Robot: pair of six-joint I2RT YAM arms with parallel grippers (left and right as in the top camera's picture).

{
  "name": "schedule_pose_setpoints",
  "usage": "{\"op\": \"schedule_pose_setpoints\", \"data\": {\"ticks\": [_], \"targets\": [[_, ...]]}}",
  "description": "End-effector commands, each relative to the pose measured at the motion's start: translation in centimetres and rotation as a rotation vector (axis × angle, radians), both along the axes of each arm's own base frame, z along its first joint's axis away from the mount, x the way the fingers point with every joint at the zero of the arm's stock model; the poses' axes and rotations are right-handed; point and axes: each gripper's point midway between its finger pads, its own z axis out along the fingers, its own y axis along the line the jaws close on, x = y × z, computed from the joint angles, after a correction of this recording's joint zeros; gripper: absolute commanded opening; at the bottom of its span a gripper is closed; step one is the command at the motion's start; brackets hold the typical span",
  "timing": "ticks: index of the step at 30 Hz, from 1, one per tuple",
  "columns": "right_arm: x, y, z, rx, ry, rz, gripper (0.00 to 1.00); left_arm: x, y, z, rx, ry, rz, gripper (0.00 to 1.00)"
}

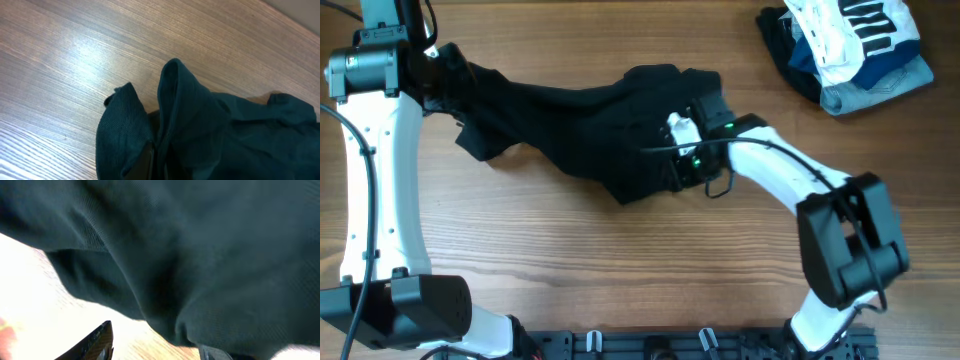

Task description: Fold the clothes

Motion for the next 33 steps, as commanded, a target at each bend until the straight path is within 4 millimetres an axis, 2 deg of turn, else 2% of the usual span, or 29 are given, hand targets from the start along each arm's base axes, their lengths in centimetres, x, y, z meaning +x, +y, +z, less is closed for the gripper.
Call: {"op": "schedule_pose_setpoints", "data": {"ticks": [1,4,6,7,9,10,11,13,17,18,20,22,25,27,30,33], "targets": [[0.4,-1.3,-3.1,-0.14,-0.004,-0.058,0.55,0.0,0.4,0.8,0.02,-0.012,-0.01,0.04],[1.9,-3.1,-4.4,-0.248,-0.044,-0.164,0.57,-0.2,0.3,0.7,0.019,-0.005,-0.01,0.04],[3.1,-3.0,-4.6,-0.247,-0.088,-0.186,0.57,-0.2,0.3,0.7,0.019,-0.002,-0.01,0.04],[3.5,-2.8,-4.5,-0.236,-0.104,-0.19,0.34,-0.2,0.3,0.7,0.019,-0.002,-0.01,0.04],[4.0,-2.3,-3.7,-0.216,-0.108,-0.209,0.08,-0.2,0.4,0.7,0.02,-0.002,-0.009,0.04],[4.2,-2.2,-3.2,-0.21,-0.106,-0.21,0.04,-0.2,0.4,0.7,0.021,-0.003,-0.009,0.04],[4.5,-2.2,-2.5,-0.206,-0.106,-0.217,0.04,-0.2,0.4,0.7,0.021,-0.003,-0.008,0.04],[5.5,-2.8,1.0,-0.191,-0.118,-0.237,0.04,-0.3,0.4,0.9,0.022,-0.009,-0.01,0.04],[7.1,-5.3,11.4,-0.12,-0.228,-0.272,0.04,-1.5,0.0,3.9,0.058,-0.081,-0.055,0.04],[7.0,-6.3,14.6,-0.09,-0.262,-0.284,0.04,-2.2,-0.1,5.3,0.064,-0.118,-0.054,0.04],[5.9,-8.4,18.8,-0.067,-0.301,-0.315,0.04,-3.7,-0.2,7.7,0.074,-0.18,-0.053,0.04],[3.6,-10.8,21.6,-0.075,-0.319,-0.343,0.04,-5.3,-0.4,9.8,0.086,-0.237,-0.05,0.04],[0.5,-13.0,23.8,-0.089,-0.323,-0.366,0.04,-7.9,-0.8,12.4,0.097,-0.311,-0.048,0.04],[-0.6,-13.6,24.9,-0.084,-0.342,-0.381,0.04,-9.1,-0.9,13.4,0.1,-0.337,-0.047,0.04],[-0.3,-13.6,25.6,-0.072,-0.377,-0.383,0.04,-9.4,-0.9,13.2,0.099,-0.325,-0.047,0.04],[1.2,-13.4,24.7,-0.078,-0.379,-0.367,0.04,-8.3,-0.8,11.0,0.087,-0.246,-0.049,0.04]]}}
